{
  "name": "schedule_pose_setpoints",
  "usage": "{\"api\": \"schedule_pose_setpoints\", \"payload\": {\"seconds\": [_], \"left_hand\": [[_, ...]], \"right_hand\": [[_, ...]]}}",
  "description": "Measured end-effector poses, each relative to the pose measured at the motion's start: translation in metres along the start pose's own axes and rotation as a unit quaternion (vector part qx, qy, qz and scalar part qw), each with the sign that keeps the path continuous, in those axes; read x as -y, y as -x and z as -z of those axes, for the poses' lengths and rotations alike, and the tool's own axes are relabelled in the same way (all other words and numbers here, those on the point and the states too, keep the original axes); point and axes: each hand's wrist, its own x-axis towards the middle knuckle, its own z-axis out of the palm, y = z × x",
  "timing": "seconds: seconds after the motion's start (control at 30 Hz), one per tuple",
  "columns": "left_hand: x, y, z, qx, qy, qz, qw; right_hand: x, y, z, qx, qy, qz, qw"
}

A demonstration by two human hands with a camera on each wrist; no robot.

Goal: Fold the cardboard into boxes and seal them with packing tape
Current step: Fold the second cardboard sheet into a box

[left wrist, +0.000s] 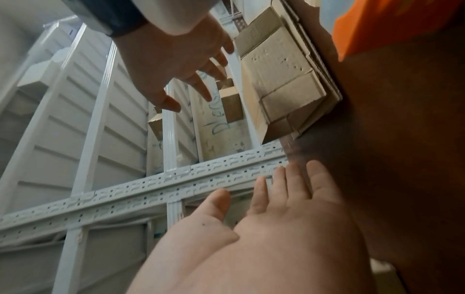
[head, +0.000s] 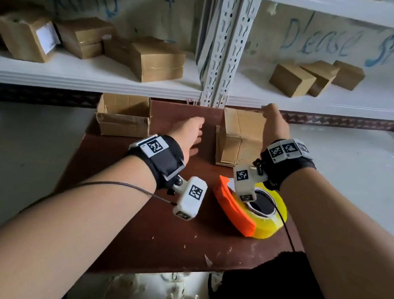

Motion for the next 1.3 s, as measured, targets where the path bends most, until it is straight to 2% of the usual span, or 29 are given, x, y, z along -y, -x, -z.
{"api": "schedule_pose_setpoints", "payload": {"seconds": [0.2,0.33,0.47,0.53,0.63,0.8,0.93,1.0,1.07,1.13,1.23,1.3], "left_hand": [[0.009,-0.047,-0.056,0.007,-0.049,0.006,0.999],[0.022,-0.064,-0.079,0.027,-0.094,0.033,0.995],[0.020,-0.059,-0.073,-0.024,-0.106,-0.011,0.994],[0.015,-0.050,-0.060,-0.048,-0.092,-0.058,0.993],[0.003,-0.021,-0.038,-0.080,-0.083,-0.097,0.989],[-0.018,0.031,0.009,-0.133,-0.061,-0.149,0.978],[-0.028,0.069,0.044,-0.136,0.007,-0.113,0.984],[-0.025,0.087,0.065,-0.132,0.030,-0.103,0.985],[-0.016,0.096,0.088,-0.153,0.036,-0.104,0.982],[-0.011,0.107,0.106,-0.159,0.077,-0.100,0.979],[-0.014,0.126,0.119,-0.159,0.180,-0.109,0.965],[-0.016,0.134,0.123,-0.167,0.197,-0.122,0.958]], "right_hand": [[-0.059,-0.092,0.050,-0.043,0.025,-0.080,0.996],[-0.058,-0.062,0.054,-0.013,0.085,-0.094,0.992],[-0.049,-0.057,0.046,0.018,0.174,-0.057,0.983],[-0.045,-0.051,0.041,0.048,0.243,-0.030,0.968],[-0.034,-0.036,0.036,0.043,0.216,-0.019,0.975],[-0.005,0.010,0.013,0.073,0.204,0.101,0.971],[0.013,0.063,-0.007,0.114,0.265,0.166,0.943],[0.018,0.089,-0.016,0.115,0.339,0.203,0.912],[0.021,0.118,-0.025,0.114,0.396,0.239,0.879],[0.021,0.143,-0.032,0.121,0.418,0.312,0.845],[0.018,0.166,-0.040,0.226,0.412,0.376,0.799],[0.016,0.174,-0.047,0.245,0.430,0.401,0.771]]}}
